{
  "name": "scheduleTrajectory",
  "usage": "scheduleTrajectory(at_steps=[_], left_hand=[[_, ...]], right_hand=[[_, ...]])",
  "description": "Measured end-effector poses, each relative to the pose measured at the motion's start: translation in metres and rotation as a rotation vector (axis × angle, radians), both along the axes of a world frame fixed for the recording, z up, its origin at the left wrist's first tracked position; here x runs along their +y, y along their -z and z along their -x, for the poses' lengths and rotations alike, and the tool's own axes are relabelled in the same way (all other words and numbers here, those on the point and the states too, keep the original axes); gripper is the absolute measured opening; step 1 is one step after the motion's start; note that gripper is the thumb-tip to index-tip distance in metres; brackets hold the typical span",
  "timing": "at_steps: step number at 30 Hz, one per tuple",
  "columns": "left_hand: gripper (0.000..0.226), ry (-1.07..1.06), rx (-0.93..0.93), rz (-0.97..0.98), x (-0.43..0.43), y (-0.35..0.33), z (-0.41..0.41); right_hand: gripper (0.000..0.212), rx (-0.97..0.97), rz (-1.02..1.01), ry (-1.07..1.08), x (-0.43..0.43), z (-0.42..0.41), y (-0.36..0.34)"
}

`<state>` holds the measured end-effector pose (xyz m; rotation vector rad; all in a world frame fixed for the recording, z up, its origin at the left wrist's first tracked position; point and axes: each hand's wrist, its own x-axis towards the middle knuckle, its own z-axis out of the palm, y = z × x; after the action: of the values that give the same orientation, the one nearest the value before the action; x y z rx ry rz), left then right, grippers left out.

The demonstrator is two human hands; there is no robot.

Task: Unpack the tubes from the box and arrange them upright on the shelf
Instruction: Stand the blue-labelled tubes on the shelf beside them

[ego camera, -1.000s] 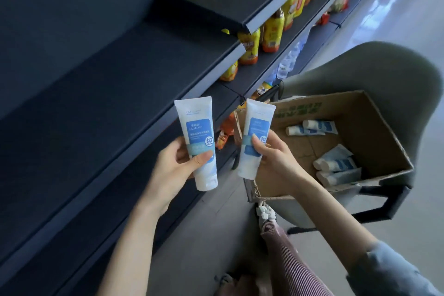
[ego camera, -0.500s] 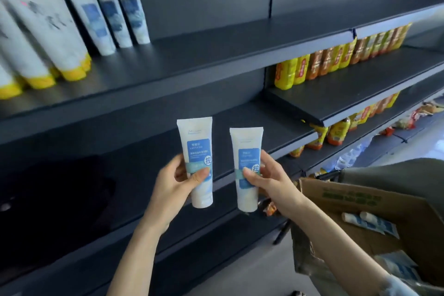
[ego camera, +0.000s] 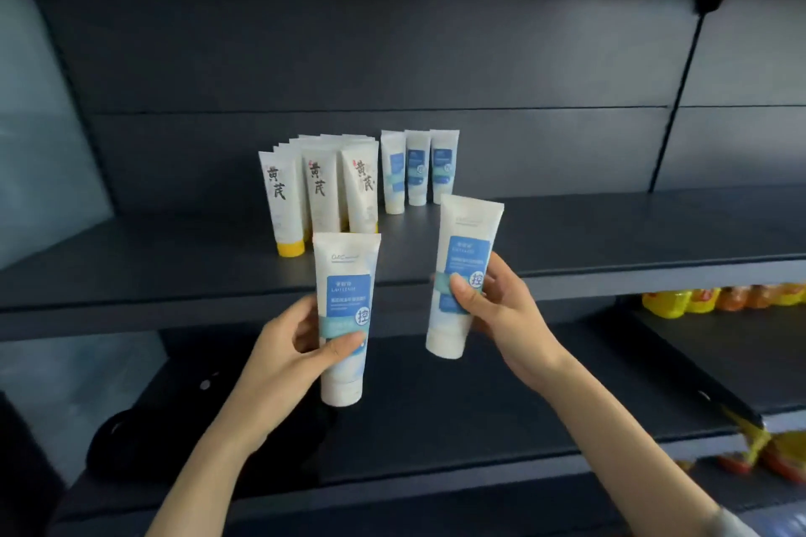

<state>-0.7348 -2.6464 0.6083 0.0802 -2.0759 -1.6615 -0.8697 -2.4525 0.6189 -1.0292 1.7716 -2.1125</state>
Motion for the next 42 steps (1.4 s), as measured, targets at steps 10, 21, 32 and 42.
scheduleTrajectory(at_steps=[10,21,32,42], left_hand=[[0.036,-0.089,0.089,-0.008,-0.016,-0.036,0.038],[0.044,-0.233,0.113,0.010,-0.010,-0.053,0.132],[0.037,-0.247,0.126,-0.013,-0.019,-0.046,0.147],[0.041,-0.210,0.067,0.013,-0.032,-0.043,0.139]], right_hand=[[0.026,-0.016,0.133,0.187,-0.038,0.118,-0.049],[0.020,-0.015,-0.071,0.351,-0.122,0.264,-0.047],[0.020,0.110,-0.211,0.496,-0.170,0.298,-0.032],[0.029,0.093,-0.266,0.546,-0.179,0.302,-0.029]])
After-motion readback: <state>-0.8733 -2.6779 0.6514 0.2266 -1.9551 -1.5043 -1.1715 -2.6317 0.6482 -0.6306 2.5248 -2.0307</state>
